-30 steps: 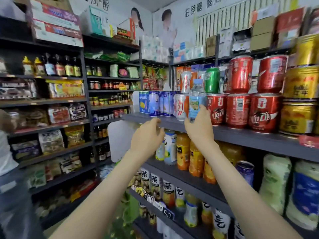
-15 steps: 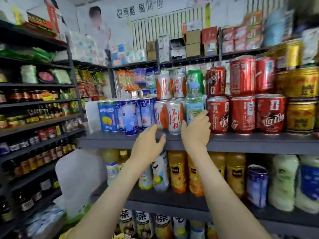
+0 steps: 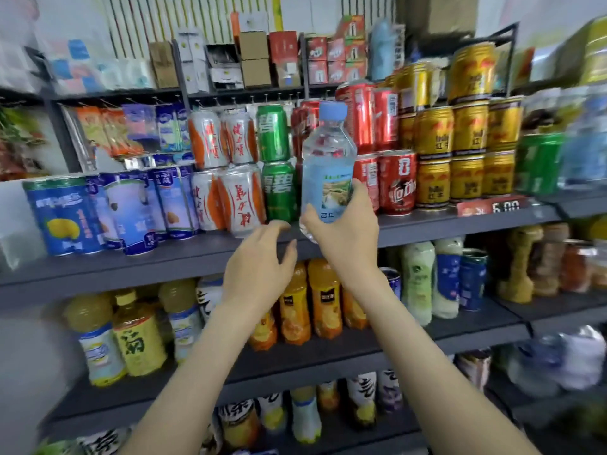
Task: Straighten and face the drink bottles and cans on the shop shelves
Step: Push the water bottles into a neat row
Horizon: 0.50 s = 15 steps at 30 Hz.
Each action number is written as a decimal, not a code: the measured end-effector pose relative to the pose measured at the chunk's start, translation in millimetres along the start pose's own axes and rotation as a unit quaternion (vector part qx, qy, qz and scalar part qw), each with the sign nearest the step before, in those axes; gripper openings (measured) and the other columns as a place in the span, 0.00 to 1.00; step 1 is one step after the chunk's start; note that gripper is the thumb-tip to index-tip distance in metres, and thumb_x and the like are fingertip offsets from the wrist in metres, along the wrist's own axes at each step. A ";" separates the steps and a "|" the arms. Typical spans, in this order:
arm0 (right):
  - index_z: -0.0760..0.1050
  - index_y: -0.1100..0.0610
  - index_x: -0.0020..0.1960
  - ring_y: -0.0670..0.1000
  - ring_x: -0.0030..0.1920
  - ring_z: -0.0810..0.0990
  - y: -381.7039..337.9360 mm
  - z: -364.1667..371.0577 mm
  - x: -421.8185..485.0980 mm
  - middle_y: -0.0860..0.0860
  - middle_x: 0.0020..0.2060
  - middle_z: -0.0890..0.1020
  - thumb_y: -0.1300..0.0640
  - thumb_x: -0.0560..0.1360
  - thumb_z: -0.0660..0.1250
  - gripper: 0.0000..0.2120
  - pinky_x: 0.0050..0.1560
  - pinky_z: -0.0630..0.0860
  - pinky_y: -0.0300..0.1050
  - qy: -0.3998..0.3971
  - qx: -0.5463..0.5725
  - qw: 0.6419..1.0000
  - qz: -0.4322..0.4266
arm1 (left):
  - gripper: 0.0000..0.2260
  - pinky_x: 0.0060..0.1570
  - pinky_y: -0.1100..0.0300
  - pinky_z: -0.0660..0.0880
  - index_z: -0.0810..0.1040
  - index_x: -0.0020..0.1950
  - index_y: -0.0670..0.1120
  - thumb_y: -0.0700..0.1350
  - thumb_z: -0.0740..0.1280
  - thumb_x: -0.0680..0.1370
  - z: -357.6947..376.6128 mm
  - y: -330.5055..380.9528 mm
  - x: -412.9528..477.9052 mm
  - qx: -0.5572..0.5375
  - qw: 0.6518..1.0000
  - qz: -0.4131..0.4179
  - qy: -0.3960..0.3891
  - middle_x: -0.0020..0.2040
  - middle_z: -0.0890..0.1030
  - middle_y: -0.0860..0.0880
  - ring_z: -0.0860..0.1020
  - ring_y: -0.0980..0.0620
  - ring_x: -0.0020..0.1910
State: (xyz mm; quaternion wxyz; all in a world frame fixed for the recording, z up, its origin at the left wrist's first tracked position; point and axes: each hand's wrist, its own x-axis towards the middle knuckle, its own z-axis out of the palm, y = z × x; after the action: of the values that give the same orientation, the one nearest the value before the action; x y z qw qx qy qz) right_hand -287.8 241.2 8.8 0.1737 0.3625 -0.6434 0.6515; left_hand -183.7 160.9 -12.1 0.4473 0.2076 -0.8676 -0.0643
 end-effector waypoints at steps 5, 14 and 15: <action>0.66 0.49 0.56 0.41 0.47 0.77 22.3 -101.2 12.1 0.44 0.48 0.77 0.52 0.68 0.73 0.22 0.44 0.74 0.33 0.017 -0.007 0.999 0.026 | 0.08 0.46 0.51 0.77 0.77 0.56 0.49 0.47 0.63 0.78 46.0 86.9 4.1 -0.115 0.992 0.046 0.002 0.50 0.80 0.52 0.79 0.51 0.48; 0.66 0.55 0.60 0.47 0.47 0.78 120.4 -353.0 47.7 0.49 0.50 0.78 0.50 0.70 0.72 0.24 0.43 0.77 0.44 0.069 -0.108 0.989 0.077 | 0.09 0.47 0.49 0.78 0.77 0.55 0.47 0.48 0.63 0.78 175.8 308.6 12.3 -0.199 0.972 0.115 -0.058 0.49 0.81 0.50 0.80 0.49 0.48; 0.66 0.55 0.62 0.47 0.48 0.78 133.0 -383.1 53.1 0.49 0.51 0.78 0.49 0.70 0.72 0.25 0.46 0.78 0.46 0.074 -0.115 0.987 0.080 | 0.09 0.47 0.49 0.78 0.77 0.55 0.48 0.48 0.63 0.78 190.7 335.4 13.5 -0.200 0.971 0.114 -0.061 0.50 0.81 0.50 0.80 0.49 0.49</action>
State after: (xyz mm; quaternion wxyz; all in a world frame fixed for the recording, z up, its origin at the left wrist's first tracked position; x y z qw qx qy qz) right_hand -511.3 583.0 -14.2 0.2087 0.2383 -0.7263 0.6100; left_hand -445.2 444.9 -15.1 0.4305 0.0097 -0.8807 -0.1972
